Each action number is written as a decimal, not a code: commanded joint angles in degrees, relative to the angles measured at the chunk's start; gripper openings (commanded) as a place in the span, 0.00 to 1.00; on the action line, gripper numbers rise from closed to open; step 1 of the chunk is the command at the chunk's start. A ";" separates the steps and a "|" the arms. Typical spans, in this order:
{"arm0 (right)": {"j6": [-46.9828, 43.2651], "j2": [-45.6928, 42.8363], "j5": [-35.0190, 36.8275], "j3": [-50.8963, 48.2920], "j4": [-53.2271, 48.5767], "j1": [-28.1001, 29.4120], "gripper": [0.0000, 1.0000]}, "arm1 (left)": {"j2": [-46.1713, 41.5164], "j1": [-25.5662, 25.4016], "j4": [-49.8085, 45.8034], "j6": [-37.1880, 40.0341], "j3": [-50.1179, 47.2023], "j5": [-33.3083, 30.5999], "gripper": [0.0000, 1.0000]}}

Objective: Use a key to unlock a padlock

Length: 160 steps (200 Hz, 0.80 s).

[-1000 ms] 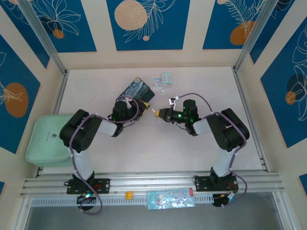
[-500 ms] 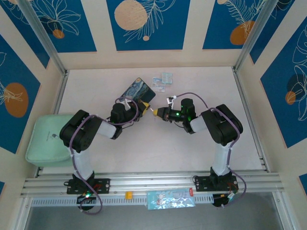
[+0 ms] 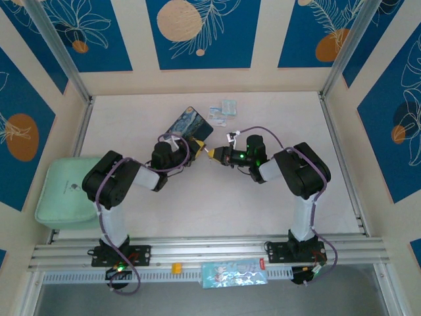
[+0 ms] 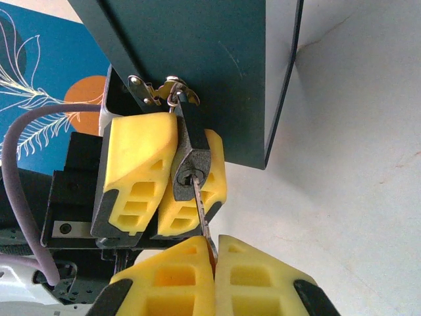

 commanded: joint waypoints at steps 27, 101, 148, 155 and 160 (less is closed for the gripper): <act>0.92 0.66 -0.83 1.71 2.38 1.05 0.00 | 0.78 0.16 3.36 0.38 0.62 1.78 0.00; 0.13 -0.02 -0.31 2.07 0.33 0.97 0.00 | 1.08 -0.20 4.53 -0.03 0.66 2.56 0.00; -0.70 -0.12 -0.95 5.55 -5.17 -0.16 0.00 | -0.14 -0.73 4.48 1.21 0.57 5.77 0.00; -1.57 -0.50 -1.38 6.14 -6.93 -0.42 0.00 | 0.00 -0.81 4.54 1.41 0.58 6.61 0.00; -2.27 -0.77 -1.60 6.45 -8.16 -0.64 0.00 | 0.01 -0.90 4.68 1.51 0.57 7.13 0.00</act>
